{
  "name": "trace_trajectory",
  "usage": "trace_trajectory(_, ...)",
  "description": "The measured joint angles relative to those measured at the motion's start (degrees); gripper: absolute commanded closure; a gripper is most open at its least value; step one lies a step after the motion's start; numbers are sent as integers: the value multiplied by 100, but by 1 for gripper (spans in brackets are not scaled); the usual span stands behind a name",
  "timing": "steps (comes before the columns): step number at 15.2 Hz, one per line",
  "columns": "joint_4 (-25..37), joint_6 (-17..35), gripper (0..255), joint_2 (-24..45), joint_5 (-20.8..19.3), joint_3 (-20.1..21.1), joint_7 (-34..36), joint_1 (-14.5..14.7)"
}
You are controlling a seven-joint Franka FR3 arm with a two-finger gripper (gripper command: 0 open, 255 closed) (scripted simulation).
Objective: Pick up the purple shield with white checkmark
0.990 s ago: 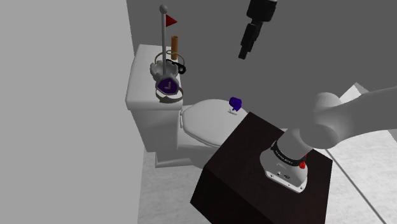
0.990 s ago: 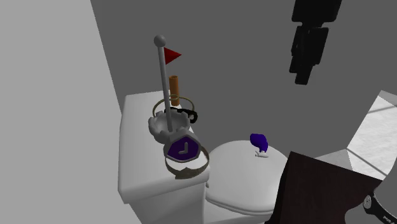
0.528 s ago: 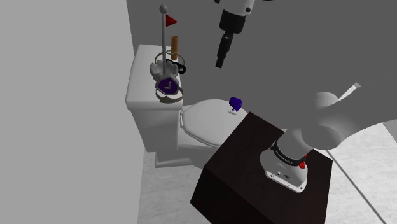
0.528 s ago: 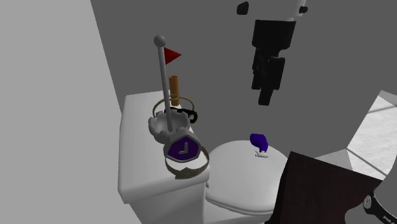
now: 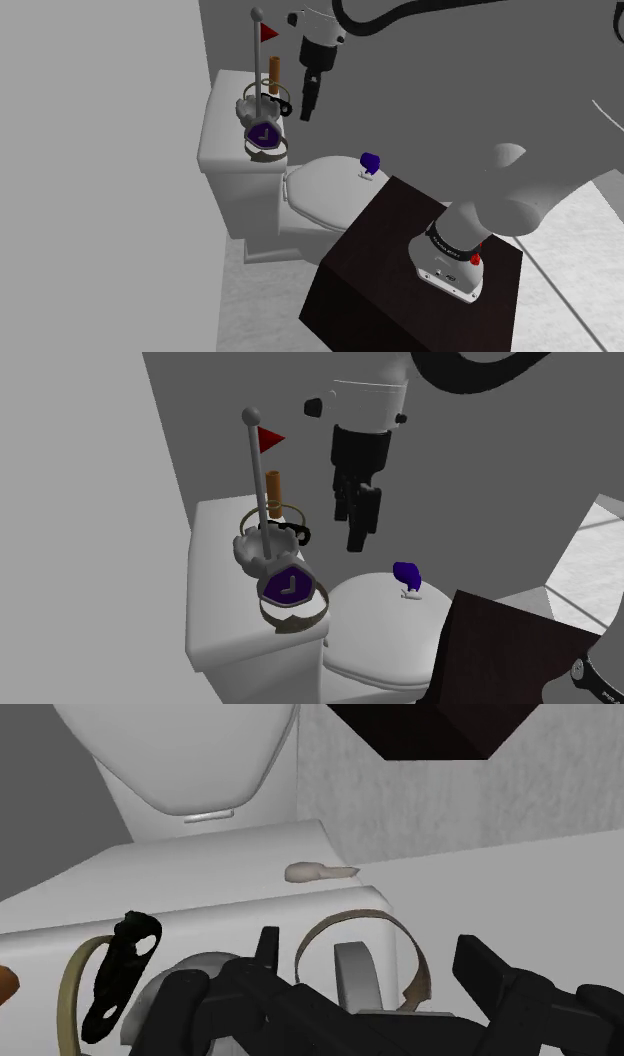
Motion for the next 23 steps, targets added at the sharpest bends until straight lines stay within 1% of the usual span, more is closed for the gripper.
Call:
trace_trajectory(5, 431, 624, 0, 899, -103, 190, -397, 197)
trace_trajectory(13, 142, 1234, 0, 1195, -134, 238, -450, 238)
trace_trajectory(14, 130, 1257, 255, 1206, -135, 237, -455, 236)
trace_trajectory(23, 119, 1281, 255, 1215, -136, 235, -458, 234)
